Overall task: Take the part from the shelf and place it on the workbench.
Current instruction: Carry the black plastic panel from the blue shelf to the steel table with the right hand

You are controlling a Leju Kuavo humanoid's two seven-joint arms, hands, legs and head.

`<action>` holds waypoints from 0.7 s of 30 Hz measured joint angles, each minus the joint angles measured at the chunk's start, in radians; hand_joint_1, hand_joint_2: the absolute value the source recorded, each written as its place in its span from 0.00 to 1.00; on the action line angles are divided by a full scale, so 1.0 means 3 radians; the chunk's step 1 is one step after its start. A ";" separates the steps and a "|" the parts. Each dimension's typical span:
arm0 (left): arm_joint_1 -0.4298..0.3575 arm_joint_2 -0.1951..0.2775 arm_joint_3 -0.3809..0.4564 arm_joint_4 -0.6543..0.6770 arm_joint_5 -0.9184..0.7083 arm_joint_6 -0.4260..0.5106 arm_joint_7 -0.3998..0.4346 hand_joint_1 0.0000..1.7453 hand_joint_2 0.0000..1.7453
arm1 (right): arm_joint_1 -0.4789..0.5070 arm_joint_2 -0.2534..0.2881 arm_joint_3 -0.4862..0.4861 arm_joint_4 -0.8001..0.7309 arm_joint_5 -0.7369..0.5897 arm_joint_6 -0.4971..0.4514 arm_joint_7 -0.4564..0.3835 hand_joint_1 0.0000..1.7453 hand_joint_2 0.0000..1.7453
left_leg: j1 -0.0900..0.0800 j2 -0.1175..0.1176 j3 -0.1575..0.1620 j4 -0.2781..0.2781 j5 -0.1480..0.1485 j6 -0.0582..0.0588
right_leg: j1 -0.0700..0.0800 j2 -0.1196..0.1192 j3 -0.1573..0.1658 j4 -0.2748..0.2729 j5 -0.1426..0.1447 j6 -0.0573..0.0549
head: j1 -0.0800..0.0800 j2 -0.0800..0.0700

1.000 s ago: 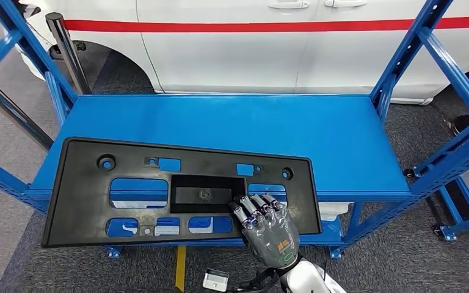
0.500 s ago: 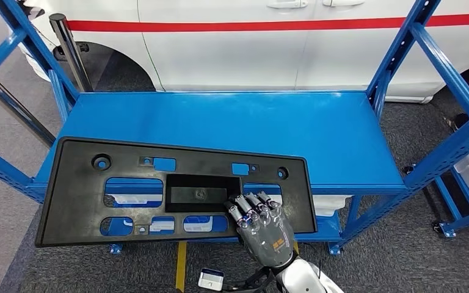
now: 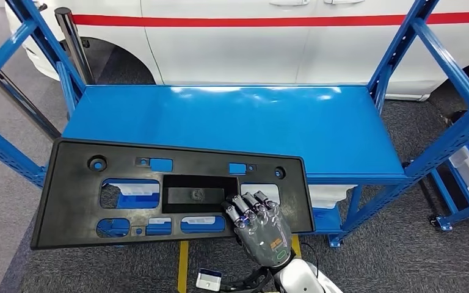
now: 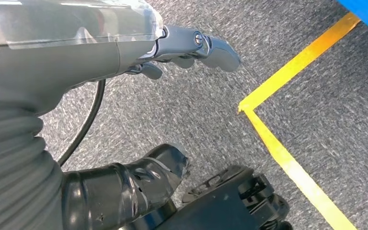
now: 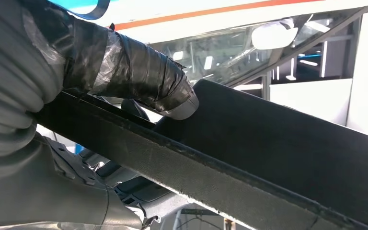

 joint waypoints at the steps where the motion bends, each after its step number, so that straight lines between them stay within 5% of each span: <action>1: -0.0001 0.0000 0.0000 0.0000 0.0000 0.0000 -0.0002 0.00 1.00 | 0.0000 0.0000 0.0000 -0.0001 -0.0001 0.0000 -0.0001 1.00 1.00 | -0.0001 0.0000 -0.0007 0.0000 0.0013 -0.0021 | 0.0010 0.0001 -0.0003 -0.0008 0.0013 -0.0012 | 0.0000 0.0000; 4: 0.0001 0.0001 0.0001 0.0000 0.0001 0.0002 -0.0007 0.00 1.00 | 0.0002 0.0000 0.0001 -0.0005 -0.0002 0.0000 -0.0006 1.00 1.00 | 0.0002 -0.0006 -0.0051 0.0065 -0.0041 -0.0081 | -0.0011 -0.0006 -0.0037 -0.0047 0.0067 -0.0072 | -0.0003 0.0000; 7: 0.0007 0.0002 0.0001 0.0000 0.0003 0.0003 -0.0013 0.00 1.00 | 0.0008 0.0001 0.0001 -0.0008 -0.0002 0.0000 -0.0012 1.00 1.00 | 0.0023 -0.0008 -0.0236 0.0572 -0.0428 -0.0129 | -0.0018 -0.0017 -0.0113 -0.0055 0.0130 -0.0114 | -0.0012 0.0000; 9: 0.0011 0.0002 0.0002 0.0000 0.0005 0.0004 -0.0014 0.00 1.00 | 0.0026 0.0001 0.0002 -0.0015 -0.0002 0.0000 -0.0025 1.00 1.00 | 0.0035 -0.0008 -0.0307 0.0887 -0.0566 -0.0147 | -0.0012 -0.0021 -0.0176 -0.0047 0.0170 -0.0116 | -0.0013 0.0000; 11: 0.0016 0.0002 0.0002 0.0000 0.0009 0.0007 -0.0015 0.00 1.00 | 0.0050 0.0001 0.0004 -0.0035 -0.0002 0.0000 -0.0045 1.00 1.00 | 0.0038 -0.0007 -0.0152 0.0747 -0.0457 -0.0145 | -0.0010 -0.0022 -0.0230 -0.0033 0.0201 -0.0111 | -0.0013 0.0000; 13: 0.0014 0.0003 0.0003 0.0000 0.0013 0.0010 -0.0018 0.00 1.00 | 0.0068 0.0001 0.0008 -0.0064 -0.0002 0.0000 -0.0054 1.00 1.00 | 0.0034 -0.0010 0.0171 0.0268 -0.0313 -0.0122 | -0.0007 -0.0019 -0.0264 -0.0017 0.0224 -0.0095 | -0.0013 0.0000; 15: 0.0012 0.0003 0.0003 0.0000 0.0020 0.0013 -0.0022 0.00 1.00 | 0.0078 0.0001 0.0010 -0.0093 -0.0002 0.0000 -0.0057 1.00 1.00 | 0.0019 -0.0015 0.0357 -0.0042 -0.0276 -0.0093 | -0.0005 -0.0019 -0.0278 -0.0011 0.0251 -0.0061 | -0.0012 0.0000; 18: 0.0020 0.0005 0.0004 0.0000 0.0034 0.0016 -0.0025 0.00 1.00 | 0.0100 0.0001 0.0013 -0.0132 -0.0003 -0.0001 -0.0066 1.00 1.00 | 0.0013 -0.0011 0.0348 -0.0104 -0.0239 -0.0042 | -0.0012 -0.0017 -0.0288 -0.0011 0.0280 -0.0003 | -0.0011 0.0000; 19: 0.0021 0.0005 0.0005 0.0000 0.0036 0.0017 -0.0026 0.00 1.00 | 0.0109 0.0000 0.0014 -0.0142 -0.0004 -0.0001 -0.0074 1.00 1.00 | 0.0019 -0.0005 0.0337 -0.0117 -0.0211 -0.0016 | -0.0014 -0.0014 -0.0305 0.0020 0.0242 0.0012 | -0.0009 0.0000; 21: 0.0020 0.0005 0.0005 0.0000 0.0038 0.0020 -0.0029 0.00 1.00 | 0.0124 0.0000 0.0017 -0.0161 -0.0006 0.0000 -0.0098 1.00 1.00 | 0.0029 0.0009 0.0295 -0.0131 -0.0157 0.0029 | -0.0017 -0.0009 -0.0398 0.0254 0.0020 0.0035 | -0.0007 0.0000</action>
